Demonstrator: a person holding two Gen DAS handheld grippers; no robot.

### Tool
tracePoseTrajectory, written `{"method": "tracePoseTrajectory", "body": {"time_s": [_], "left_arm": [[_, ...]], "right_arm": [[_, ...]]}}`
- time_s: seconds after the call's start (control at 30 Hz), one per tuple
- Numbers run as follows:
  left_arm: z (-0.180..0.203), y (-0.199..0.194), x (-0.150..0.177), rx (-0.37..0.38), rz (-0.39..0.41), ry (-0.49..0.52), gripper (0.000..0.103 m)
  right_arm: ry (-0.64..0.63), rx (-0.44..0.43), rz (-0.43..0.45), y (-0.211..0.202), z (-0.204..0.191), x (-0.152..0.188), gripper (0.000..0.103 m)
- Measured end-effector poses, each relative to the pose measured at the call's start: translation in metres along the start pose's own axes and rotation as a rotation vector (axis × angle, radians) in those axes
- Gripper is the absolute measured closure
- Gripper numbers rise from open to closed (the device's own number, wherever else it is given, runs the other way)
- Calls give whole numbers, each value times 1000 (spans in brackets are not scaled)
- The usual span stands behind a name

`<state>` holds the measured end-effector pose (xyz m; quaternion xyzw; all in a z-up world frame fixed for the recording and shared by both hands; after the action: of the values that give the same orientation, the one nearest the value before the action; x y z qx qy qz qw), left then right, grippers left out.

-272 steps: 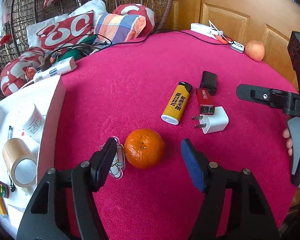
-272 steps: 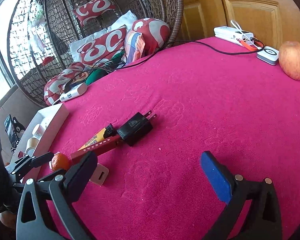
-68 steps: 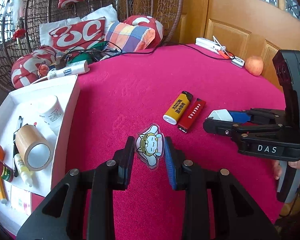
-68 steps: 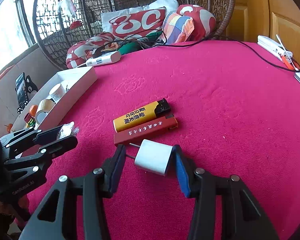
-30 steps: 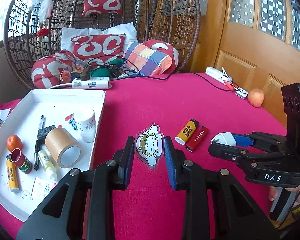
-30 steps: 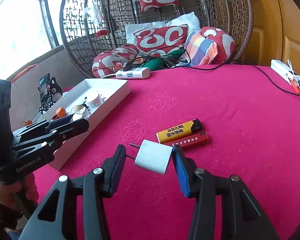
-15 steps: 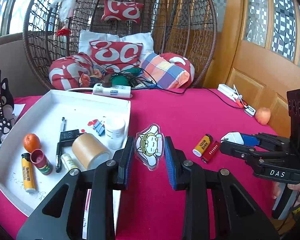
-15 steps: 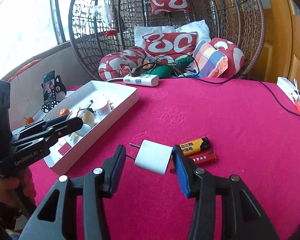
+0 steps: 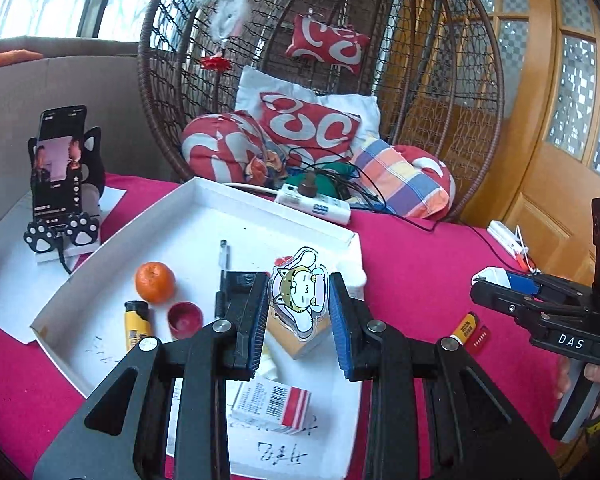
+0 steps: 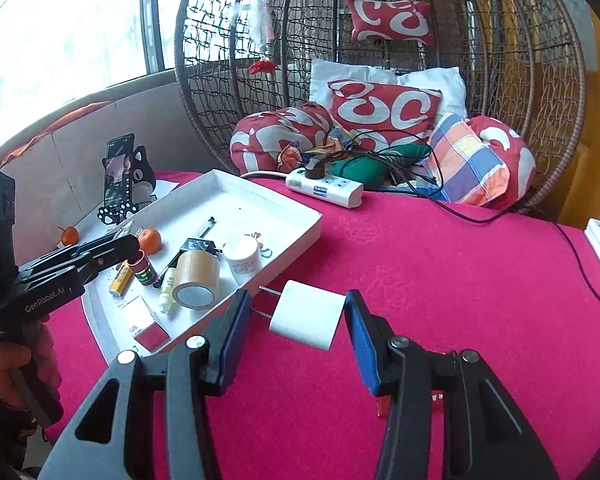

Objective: Organize rigid objects
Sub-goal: 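Lift the cartoon badge and white charger plug and carry both toward the white tray, then lower the badge and white plug into the white tray and open both grippers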

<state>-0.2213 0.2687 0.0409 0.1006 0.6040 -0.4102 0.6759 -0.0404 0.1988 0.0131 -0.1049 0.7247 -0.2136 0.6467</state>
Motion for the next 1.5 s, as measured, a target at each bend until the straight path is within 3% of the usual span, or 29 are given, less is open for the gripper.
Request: {"method": "tracePoseTrajectory", "body": {"time_s": [0.37, 0.63, 0.8, 1.07, 1.13, 1.17, 1.23, 1.3, 1.33, 1.4, 1.5], "left_arm": [[-66, -6, -2, -155, 11, -95, 74], [-85, 10, 13, -166, -39, -152, 75], [-89, 14, 16, -166, -50, -176, 75], [-94, 18, 21, -174, -67, -187, 75], [-96, 18, 21, -200, -64, -181, 69], [-97, 17, 21, -207, -60, -181, 61], [-100, 14, 19, -221, -46, -185, 45], [-105, 9, 16, -244, -32, -184, 7], [-107, 5, 14, -262, -19, -181, 0], [-109, -3, 8, -277, 16, -181, 0], [-105, -12, 0, -291, 46, -171, 0]], "right_arm": [[-31, -143, -67, 52, -60, -17, 55], [-61, -155, -74, 99, -93, -32, 55], [-115, -120, -81, 129, -108, -29, 55], [-89, -165, -89, 138, -126, -22, 54], [-88, -175, -78, 137, -129, -25, 54], [-89, -175, -68, 136, -129, -26, 53], [-94, -143, -35, 129, -126, -29, 38], [-72, -95, 10, 120, -116, -34, 20], [-46, -88, 31, 114, -110, -36, 17], [6, -59, 72, 99, -96, -39, 0], [61, -49, 110, 77, -82, -39, 0]]}}
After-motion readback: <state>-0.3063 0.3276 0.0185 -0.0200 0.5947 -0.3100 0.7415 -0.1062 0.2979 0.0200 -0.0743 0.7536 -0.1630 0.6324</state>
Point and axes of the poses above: each gripper's, at about its wrist camera, not at the fingertips, and y roughly the way its jaws point, z to its right, x to its underside, the point moved 8 cm from there along y, roughly the way its jaws point, and after that the axes turned 8 degrees about z, right-handed, at the moved point
